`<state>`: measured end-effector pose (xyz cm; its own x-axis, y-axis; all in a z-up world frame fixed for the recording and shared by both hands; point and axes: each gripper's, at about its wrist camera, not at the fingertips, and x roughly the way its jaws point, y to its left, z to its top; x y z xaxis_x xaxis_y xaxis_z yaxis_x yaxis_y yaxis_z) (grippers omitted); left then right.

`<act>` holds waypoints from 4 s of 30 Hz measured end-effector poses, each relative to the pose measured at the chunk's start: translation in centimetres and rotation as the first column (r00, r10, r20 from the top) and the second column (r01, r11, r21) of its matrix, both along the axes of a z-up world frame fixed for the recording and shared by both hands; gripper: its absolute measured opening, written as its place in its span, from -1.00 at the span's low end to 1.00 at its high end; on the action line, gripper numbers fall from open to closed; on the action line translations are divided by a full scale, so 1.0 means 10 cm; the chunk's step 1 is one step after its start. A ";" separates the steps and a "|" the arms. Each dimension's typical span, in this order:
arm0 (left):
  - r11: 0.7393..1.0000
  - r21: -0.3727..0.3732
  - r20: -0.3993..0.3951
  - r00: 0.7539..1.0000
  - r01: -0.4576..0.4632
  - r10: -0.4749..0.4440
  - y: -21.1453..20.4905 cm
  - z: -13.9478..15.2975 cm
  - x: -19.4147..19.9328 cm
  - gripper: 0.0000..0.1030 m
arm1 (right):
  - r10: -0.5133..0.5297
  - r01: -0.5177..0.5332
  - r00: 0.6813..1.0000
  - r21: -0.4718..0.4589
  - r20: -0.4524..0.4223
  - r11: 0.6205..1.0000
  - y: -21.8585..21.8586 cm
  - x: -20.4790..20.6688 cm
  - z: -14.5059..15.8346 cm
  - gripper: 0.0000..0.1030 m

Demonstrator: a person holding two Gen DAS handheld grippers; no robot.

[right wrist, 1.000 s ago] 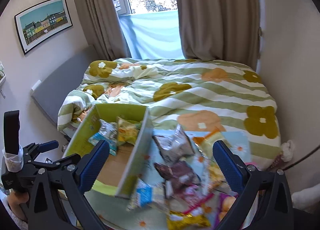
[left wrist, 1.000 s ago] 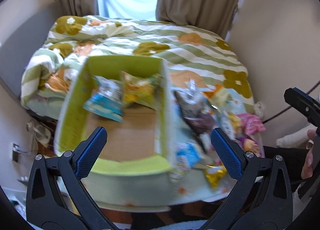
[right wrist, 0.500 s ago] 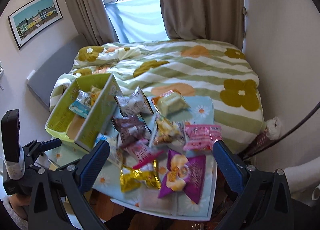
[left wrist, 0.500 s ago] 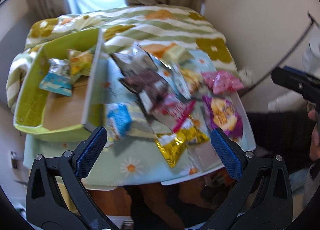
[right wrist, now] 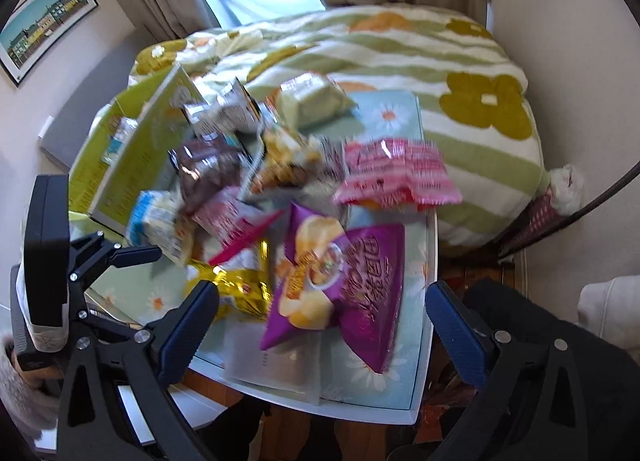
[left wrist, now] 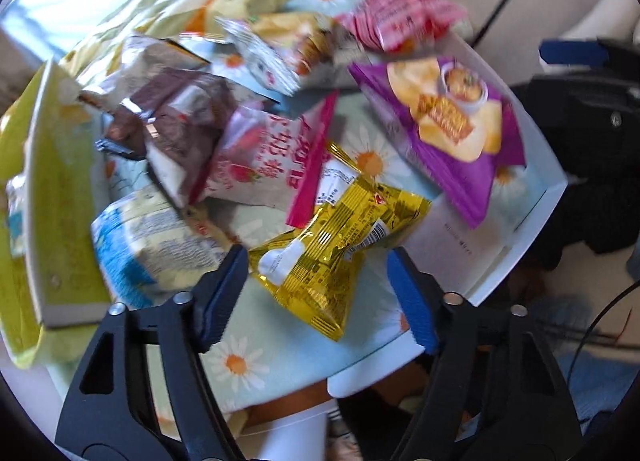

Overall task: Organize snacks
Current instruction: 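Move both tools back to the pile and grasp the gold wrapper with left tool, then lift the gold wrapper with left tool while right tool grasps purple potato chip bag, then carry both packets over the box and open both tools to drop them inside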

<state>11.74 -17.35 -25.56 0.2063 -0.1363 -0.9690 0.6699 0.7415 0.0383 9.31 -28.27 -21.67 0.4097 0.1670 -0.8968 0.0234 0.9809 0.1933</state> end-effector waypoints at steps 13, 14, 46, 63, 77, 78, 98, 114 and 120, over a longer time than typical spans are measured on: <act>0.994 0.056 -0.027 0.995 0.099 -0.097 -0.17 -0.36 0.09 0.02 | -0.009 0.011 0.998 0.031 -0.060 0.999 -0.02 0.09 -0.48 1.00; 0.991 0.069 -0.024 0.994 0.110 -0.109 -0.21 -0.38 0.09 0.02 | -0.010 0.012 0.998 0.031 -0.067 0.999 -0.03 0.10 -0.52 1.00; 0.977 0.129 0.027 0.984 0.171 -0.176 -0.46 -0.45 -0.14 -0.25 | -0.010 0.023 0.994 0.118 -0.111 0.993 -0.12 0.31 -0.88 0.98; 0.983 0.122 0.087 0.985 0.140 -0.151 -0.41 -0.24 -0.27 -0.32 | 0.028 -0.021 0.998 0.150 -0.047 0.988 0.00 0.17 -0.66 0.26; 0.998 -0.020 0.186 0.981 0.057 -0.052 0.01 0.70 -0.38 -0.33 | 0.020 -0.028 0.998 0.137 0.058 0.990 0.11 -0.07 0.11 0.26; 0.998 -0.041 0.190 0.981 0.041 -0.033 0.07 0.80 -0.37 -0.32 | 0.022 -0.032 0.997 0.133 0.070 0.991 0.14 -0.07 0.21 0.26; 0.928 -0.207 0.288 0.887 -0.310 0.361 2.26 1.91 0.67 -0.32 | 0.215 -0.249 0.935 0.090 0.282 0.964 1.82 0.90 1.32 0.26; 0.918 -0.098 0.032 0.921 -0.383 0.388 3.24 0.85 1.49 -0.32 | 0.218 -0.232 0.968 0.109 0.127 0.967 3.07 1.62 0.71 0.26; 0.944 -0.110 -0.041 0.951 -0.310 0.307 3.27 0.62 1.56 0.10 | 0.151 -0.158 0.986 0.117 0.069 0.980 3.10 1.73 0.56 0.26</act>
<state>27.38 15.31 -19.32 0.2340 -0.1790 -0.9556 0.4072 0.9106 -0.0709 26.62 2.70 -16.10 0.4223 0.3392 -0.8406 -0.1419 0.9406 0.3083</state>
